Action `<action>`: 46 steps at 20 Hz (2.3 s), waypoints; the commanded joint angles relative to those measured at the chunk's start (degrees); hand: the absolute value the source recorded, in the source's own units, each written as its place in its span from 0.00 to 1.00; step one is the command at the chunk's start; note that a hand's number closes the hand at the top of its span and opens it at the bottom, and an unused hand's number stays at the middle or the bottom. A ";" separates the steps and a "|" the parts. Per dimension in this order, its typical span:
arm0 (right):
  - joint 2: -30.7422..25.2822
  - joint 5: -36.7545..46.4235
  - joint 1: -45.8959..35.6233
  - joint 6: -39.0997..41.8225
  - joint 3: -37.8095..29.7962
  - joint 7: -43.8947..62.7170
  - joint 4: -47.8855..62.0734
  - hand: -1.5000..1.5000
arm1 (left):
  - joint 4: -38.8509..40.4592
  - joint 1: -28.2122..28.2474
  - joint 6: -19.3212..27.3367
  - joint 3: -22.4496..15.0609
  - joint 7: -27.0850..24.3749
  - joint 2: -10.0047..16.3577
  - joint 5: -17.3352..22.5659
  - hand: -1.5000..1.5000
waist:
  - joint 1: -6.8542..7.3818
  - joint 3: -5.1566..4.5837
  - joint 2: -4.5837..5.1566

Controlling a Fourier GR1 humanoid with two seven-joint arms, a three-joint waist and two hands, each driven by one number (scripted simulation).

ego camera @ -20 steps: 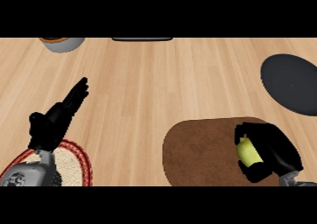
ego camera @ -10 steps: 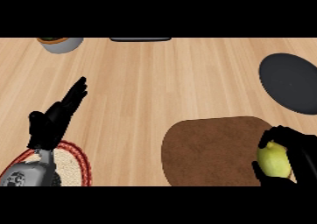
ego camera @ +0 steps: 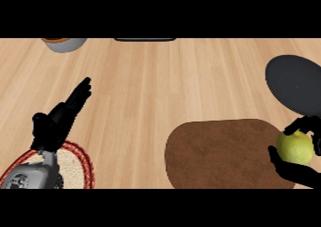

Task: Pick the lemon from the cutting board and place it in the pan

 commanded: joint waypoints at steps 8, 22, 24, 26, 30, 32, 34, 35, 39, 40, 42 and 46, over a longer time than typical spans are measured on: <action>-4.15 -8.28 -19.08 -6.04 -12.81 -10.80 31.36 1.00 | 3.05 -2.51 -1.18 1.42 -0.66 -0.20 -0.51 0.50 | 0.63 0.01 0.20; -15.93 -8.92 -42.87 -23.81 -24.26 -36.32 85.94 1.00 | 2.41 -3.65 -1.15 0.77 -0.12 -2.01 -1.01 0.50 | 2.00 0.15 0.79; -19.21 -9.53 -45.12 -23.09 -25.70 -39.02 91.15 1.00 | -0.03 -2.45 -1.12 -0.68 0.75 -2.62 -1.52 0.50 | 2.42 0.19 0.91; -17.59 -8.72 -47.30 -26.67 -24.86 -40.29 94.20 1.00 | 5.18 -4.19 -2.93 1.92 -1.67 -1.01 -0.28 0.50 | 1.75 0.11 0.71; -21.84 -9.27 -50.80 -26.00 -26.83 -42.15 100.48 1.00 | 4.65 -3.83 -2.39 0.47 -1.83 -2.38 -0.98 0.50 | 2.84 0.21 1.20; -21.38 -9.25 -49.74 -28.21 -27.31 -44.30 102.78 1.00 | 0.58 -2.53 -1.86 -0.43 0.48 -2.33 -1.76 0.50 | 3.27 0.27 1.19; -23.18 -9.90 -49.86 -26.98 -28.00 -46.25 103.88 1.00 | 1.74 -1.92 0.09 -1.65 -1.31 -3.95 -3.81 0.50 | 3.06 0.28 1.25; -24.25 -7.14 -48.74 -26.34 -26.77 -32.28 107.41 1.00 | 1.26 -3.17 -1.34 -1.15 -1.07 -3.50 -2.05 0.50 | 4.33 0.24 1.97; -26.17 -5.24 -51.30 -17.68 -24.27 -31.70 110.58 0.00 | 1.75 -4.86 -2.15 -0.61 -0.12 -2.35 -2.08 0.50 | 4.61 0.39 2.04; -24.37 -5.52 -51.71 -18.90 -24.59 -30.81 110.91 0.00 | 0.50 -3.66 -2.37 -1.60 -0.57 -3.53 -1.41 0.50 | 5.77 0.48 2.31; -25.98 -7.00 -52.63 -15.88 -25.91 -33.07 110.53 0.00 | 0.68 -5.84 -2.98 -0.15 2.19 -2.35 -0.50 0.50 | 5.19 0.56 2.20; -23.66 -12.59 -53.32 -14.91 -31.19 -36.35 110.17 0.00 | 0.91 -3.79 -3.02 -1.60 0.18 -3.14 -1.27 0.50 | 5.28 0.68 2.39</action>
